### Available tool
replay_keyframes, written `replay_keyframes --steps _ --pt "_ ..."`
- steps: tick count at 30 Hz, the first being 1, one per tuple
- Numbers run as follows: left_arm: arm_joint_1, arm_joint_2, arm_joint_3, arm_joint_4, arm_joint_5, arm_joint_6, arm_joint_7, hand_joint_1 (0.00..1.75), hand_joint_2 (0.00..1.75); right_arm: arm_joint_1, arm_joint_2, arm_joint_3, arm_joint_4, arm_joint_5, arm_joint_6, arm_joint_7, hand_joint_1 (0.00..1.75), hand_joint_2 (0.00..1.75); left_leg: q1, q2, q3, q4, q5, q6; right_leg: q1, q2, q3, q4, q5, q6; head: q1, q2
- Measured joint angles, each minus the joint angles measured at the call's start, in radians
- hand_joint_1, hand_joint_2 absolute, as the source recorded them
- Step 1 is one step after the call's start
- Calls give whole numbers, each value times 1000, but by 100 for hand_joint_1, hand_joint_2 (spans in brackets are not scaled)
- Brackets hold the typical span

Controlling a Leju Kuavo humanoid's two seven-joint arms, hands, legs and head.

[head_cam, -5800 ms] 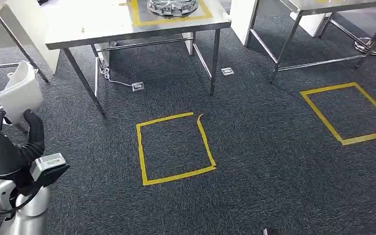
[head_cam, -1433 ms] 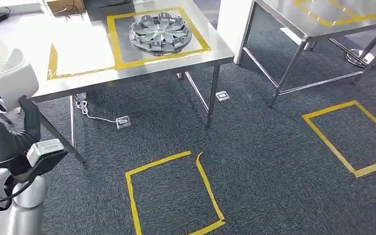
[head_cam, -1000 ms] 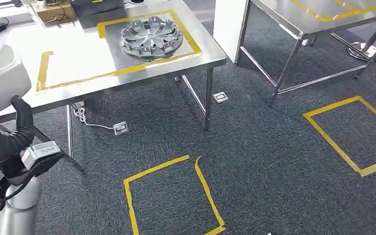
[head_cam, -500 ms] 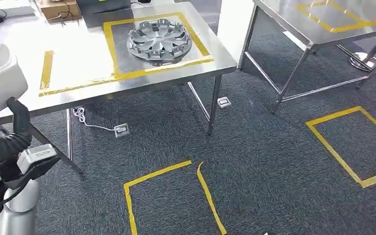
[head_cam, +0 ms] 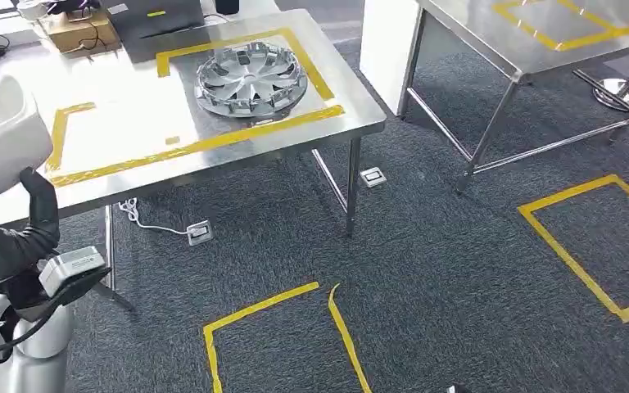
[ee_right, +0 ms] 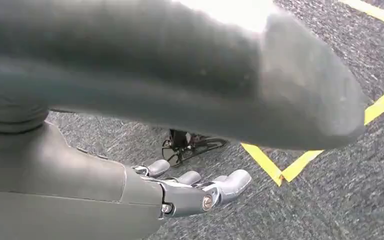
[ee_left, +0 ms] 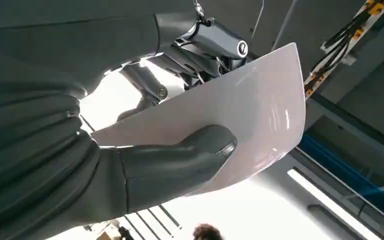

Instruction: Take the parts from the cabinet and place them on the table.

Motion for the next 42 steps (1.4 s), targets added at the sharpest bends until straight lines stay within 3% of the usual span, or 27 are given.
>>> replay_keyframes --steps 1,3,4,5,6,9,10,12,14,15,16,17,20,21,25,26,28,30,31,32,33,35,36,37,38,40,42 --pt "2 -1 0 2 0 0 0 175 175 0 0 0 0 1 -2 1 0 0 0 0 -9 -19 16 3 2 -1 14 0 -10 0 -1 0" --pt "2 -2 0 3 0 0 -1 175 175 0 0 0 0 2 -3 1 0 0 -3 3 22 -148 111 16 4 -6 44 0 -32 1 0 0" --pt "2 -2 0 2 0 0 -1 175 175 -1 0 0 0 2 -3 1 0 0 -7 14 46 -230 177 26 5 -12 59 0 -44 2 -1 0" --pt "1 -3 0 3 0 0 -2 175 175 1 2 1 0 2 -3 0 0 0 -16 48 51 -288 230 37 6 -16 61 0 -54 5 0 0" --pt "0 -3 0 5 0 0 -4 175 175 -1 2 1 0 3 -3 -2 0 0 -19 48 50 -293 199 38 10 -17 69 2 -61 13 -1 0" --pt "1 -9 0 4 2 0 -5 175 175 -3 2 3 0 5 -3 -2 0 0 -16 19 63 -298 209 52 10 -32 80 7 -62 29 2 0" --pt "1 -13 1 3 3 0 -6 175 175 -5 -2 4 0 8 -3 -2 0 0 -8 10 79 -306 207 55 13 -32 65 37 -60 34 1 0" --pt "-1 -18 1 5 3 0 -8 175 175 -8 -2 5 0 9 -3 -3 0 0 -5 6 94 -309 197 67 6 -12 -9 160 -55 48 8 0" --pt "2 -25 1 10 3 0 -9 175 175 -9 -3 5 0 8 -2 -18 0 0 -4 -7 103 -309 183 68 -5 -10 -111 287 -130 61 7 0" --pt "6 -27 1 13 3 0 -10 175 175 -8 -5 5 0 8 5 -24 0 0 -4 -13 110 -309 176 66 -9 -10 -143 315 -159 65 8 0" --pt "8 -28 1 14 3 0 -11 175 175 -7 -6 5 0 9 9 -27 0 0 -2 -18 118 -308 169 64 -11 -10 -157 308 -156 68 7 0" --pt "8 -30 1 16 3 0 -11 175 175 -5 -7 5 0 9 13 -30 0 0 -1 -20 128 -307 160 61 -14 -10 -154 266 -127 69 8 0" --pt "7 -36 1 18 3 -1 -12 175 175 -3 -12 5 0 -1 11 -30 0 0 3 -23 152 -305 130 44 -20 -9 -80 19 68 71 9 0" --pt "7 -38 0 19 3 -3 -12 175 175 -3 -12 5 0 -2 16 -30 0 0 0 -27 166 -298 121 37 -14 -11 -84 12 36 63 9 0" --pt "5 -44 -1 21 3 -9 -13 175 175 1 -12 5 0 -6 18 -31 0 0 1 -26 178 -285 112 11 -14 -6 -55 13 40 30 9 0" --pt "5 -45 -1 22 3 -9 -13 175 175 3 -13 5 0 -7 19 -31 0 0 3 -14 168 -253 109 9 -14 -7 -44 9 35 22 7 0" --pt "0 -45 -2 23 4 -9 -15 175 175 3 -14 5 0 -7 30 -30 0 0 3 -5 86 -121 78 2 -13 -6 -34 9 23 13 2 0" --pt "3 -45 -2 27 5 -9 -14 175 175 5 -14 5 0 -2 37 -29 0 0 3 -4 -2 -4 7 0 -10 -6 -22 10 9 11 2 0" --pt "6 -45 -2 30 6 -9 -14 175 175 8 -14 5 0 -1 39 -29 0 0 3 -3 -21 3 5 1 -8 -6 -13 10 1 11 2 0" --pt "6 -45 -2 31 6 -9 -14 175 175 10 -14 5 0 -1 40 -28 0 0 2 -2 -18 -30 31 4 -6 -6 -1 10 -7 11 2 0" --pt "5 -45 -2 31 6 -9 -14 175 175 12 -14 5 0 -1 43 -27 0 0 1 -2 1 -94 80 10 -5 -6 11 10 -16 12 2 0" --pt "5 -45 -2 31 6 -9 -14 175 175 12 -14 5 0 -1 49 -23 0 0 -5 2 56 -259 199 26 -4 -7 34 9 -34 15 2 0" --pt "7 -45 -2 31 6 -9 -14 175 175 11 -13 5 0 0 49 -18 0 0 -12 5 58 -283 193 28 0 -6 42 13 -42 21 3 0" --pt "7 -45 -3 32 6 -8 -15 175 175 10 -13 5 0 0 49 -18 0 0 -13 6 59 -283 163 33 -1 -6 40 10 -48 29 0 0" --pt "8 -45 -3 29 6 -8 -14 175 175 11 -14 5 0 1 49 -17 0 0 -14 4 67 -288 184 40 -1 -8 42 6 -54 37 -1 0" --pt "7 -45 -3 27 6 -7 -15 175 175 12 -14 5 0 2 49 -17 0 0 -7 -1 88 -291 187 52 2 -7 54 23 -47 45 1 0" --pt "5 -47 -2 24 6 -6 -14 175 175 10 -16 5 0 2 50 -18 0 0 -4 0 105 -298 180 63 -2 -5 20 94 -64 54 4 0"
